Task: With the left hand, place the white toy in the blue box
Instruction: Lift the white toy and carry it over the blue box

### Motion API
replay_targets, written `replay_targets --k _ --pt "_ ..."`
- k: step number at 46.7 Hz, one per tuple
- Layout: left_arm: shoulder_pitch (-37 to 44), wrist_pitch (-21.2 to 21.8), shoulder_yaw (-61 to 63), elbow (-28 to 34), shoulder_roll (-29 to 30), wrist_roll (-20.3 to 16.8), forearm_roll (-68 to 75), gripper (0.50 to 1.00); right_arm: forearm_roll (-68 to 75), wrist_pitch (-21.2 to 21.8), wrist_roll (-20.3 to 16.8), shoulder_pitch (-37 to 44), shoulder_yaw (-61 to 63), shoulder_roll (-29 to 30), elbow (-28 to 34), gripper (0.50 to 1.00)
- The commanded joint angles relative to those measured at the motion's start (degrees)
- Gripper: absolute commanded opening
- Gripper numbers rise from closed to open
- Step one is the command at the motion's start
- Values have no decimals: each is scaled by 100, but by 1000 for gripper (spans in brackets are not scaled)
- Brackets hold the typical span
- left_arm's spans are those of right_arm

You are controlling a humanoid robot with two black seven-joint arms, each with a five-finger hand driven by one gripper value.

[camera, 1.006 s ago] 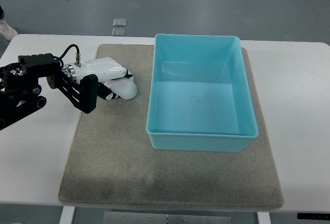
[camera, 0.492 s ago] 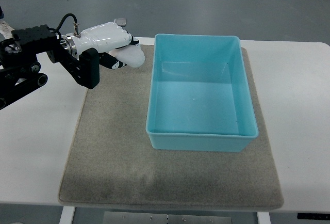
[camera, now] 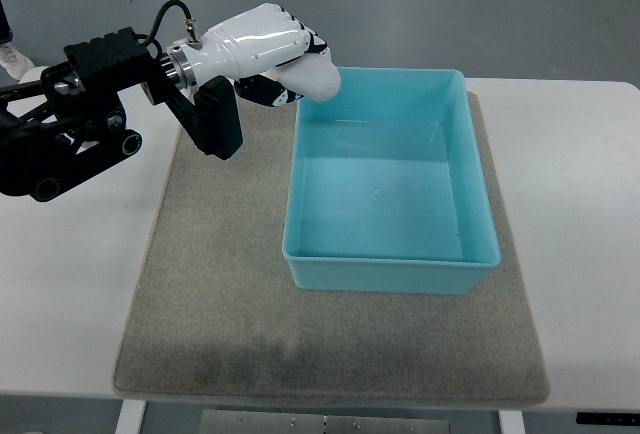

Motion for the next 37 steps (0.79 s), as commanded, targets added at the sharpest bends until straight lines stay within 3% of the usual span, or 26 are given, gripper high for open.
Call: replay_targets --k 1,6,13,17,21,23,29,37 --pt "40 -11 63 7 -171 0 8 510 0 0 -1 0 0 0 8 936" --pt "146 -11 81 42 -347 0 8 510 0 0 -2 0 0 0 8 936" --pt "269 -11 81 69 -470 0 8 551 0 0 -2 0 0 0 0 936" --pt "322 -11 81 77 -514 0 8 615 0 0 -1 0 0 0 0 936" --pt "357 -20 81 77 -549 0 -1 632 0 0 -1 0 0 0 0 936" --pt "374 -29 81 69 -550 0 -1 673 0 0 -2 0 0 0 0 936" --pt "401 -38 90 69 -550 0 -1 705 0 0 7 0 0 0 0 936" --pt "471 -38 90 77 -558 -8 -10 823 0 0 7 0 0 0 0 936"
